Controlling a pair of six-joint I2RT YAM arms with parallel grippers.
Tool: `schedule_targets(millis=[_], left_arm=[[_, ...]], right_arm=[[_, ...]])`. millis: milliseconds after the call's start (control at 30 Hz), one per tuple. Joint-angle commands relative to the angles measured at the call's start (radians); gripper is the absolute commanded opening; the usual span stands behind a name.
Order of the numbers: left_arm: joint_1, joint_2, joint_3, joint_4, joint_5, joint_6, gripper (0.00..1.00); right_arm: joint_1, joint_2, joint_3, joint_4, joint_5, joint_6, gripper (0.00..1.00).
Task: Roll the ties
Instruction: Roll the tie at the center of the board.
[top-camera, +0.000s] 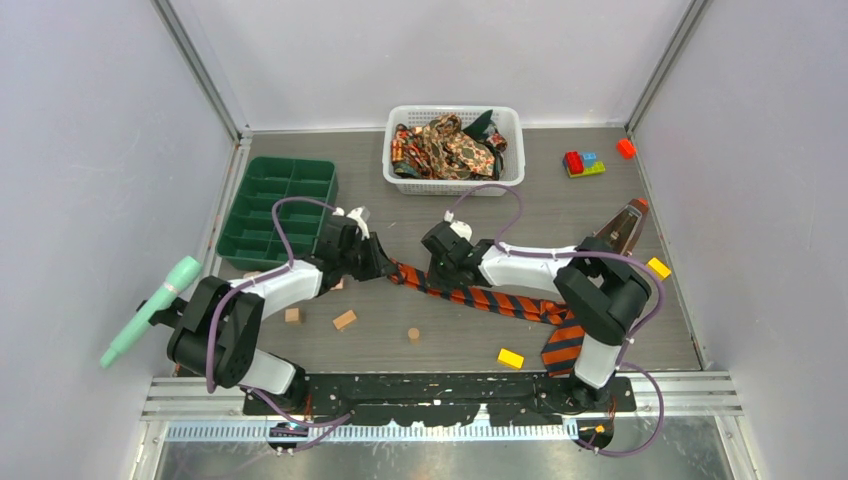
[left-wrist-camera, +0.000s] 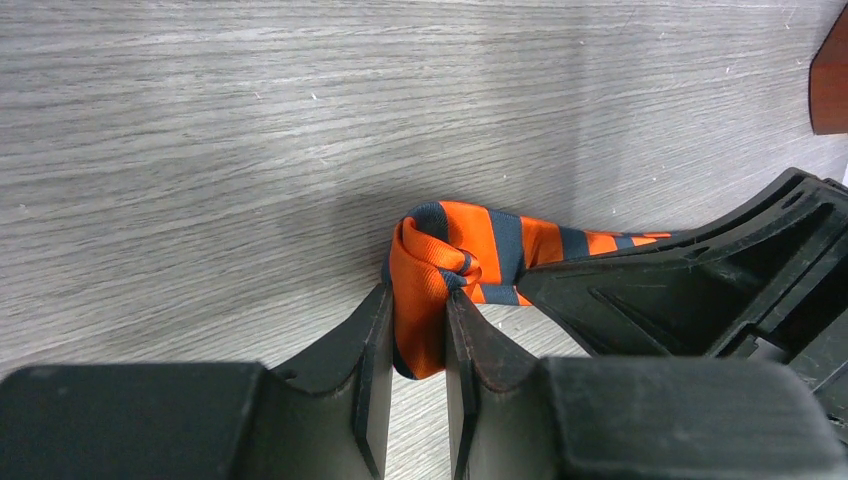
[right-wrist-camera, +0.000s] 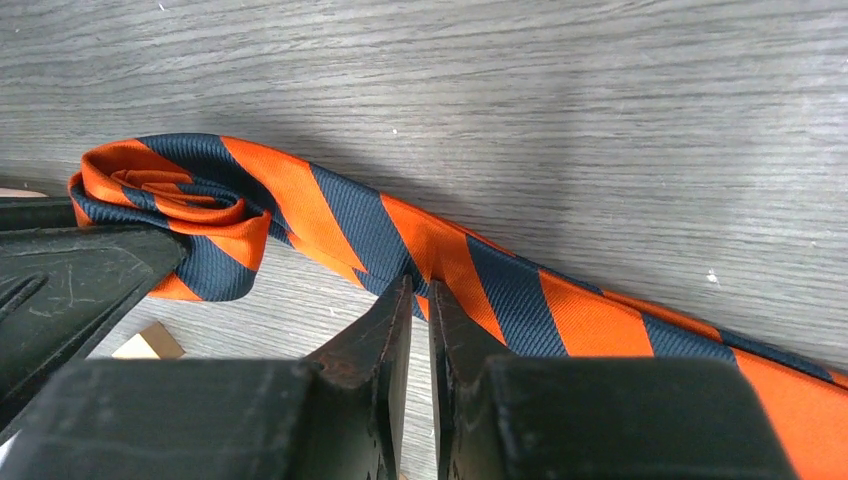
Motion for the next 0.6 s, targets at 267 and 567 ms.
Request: schedule_targets(millis=[267, 567], left_arm=[[0.012, 0.008, -0.016, 0.139, -0.001, -0.090, 0.10], [0.013, 0.022, -0.016, 0.133, -0.010, -0.081, 0.10]], right_arm=[[0.031, -0.046, -0.053, -0.054, 0.018, 0.019, 0.17], [0.038, -0.068, -0.058, -0.060, 0.011, 0.017, 0.17]])
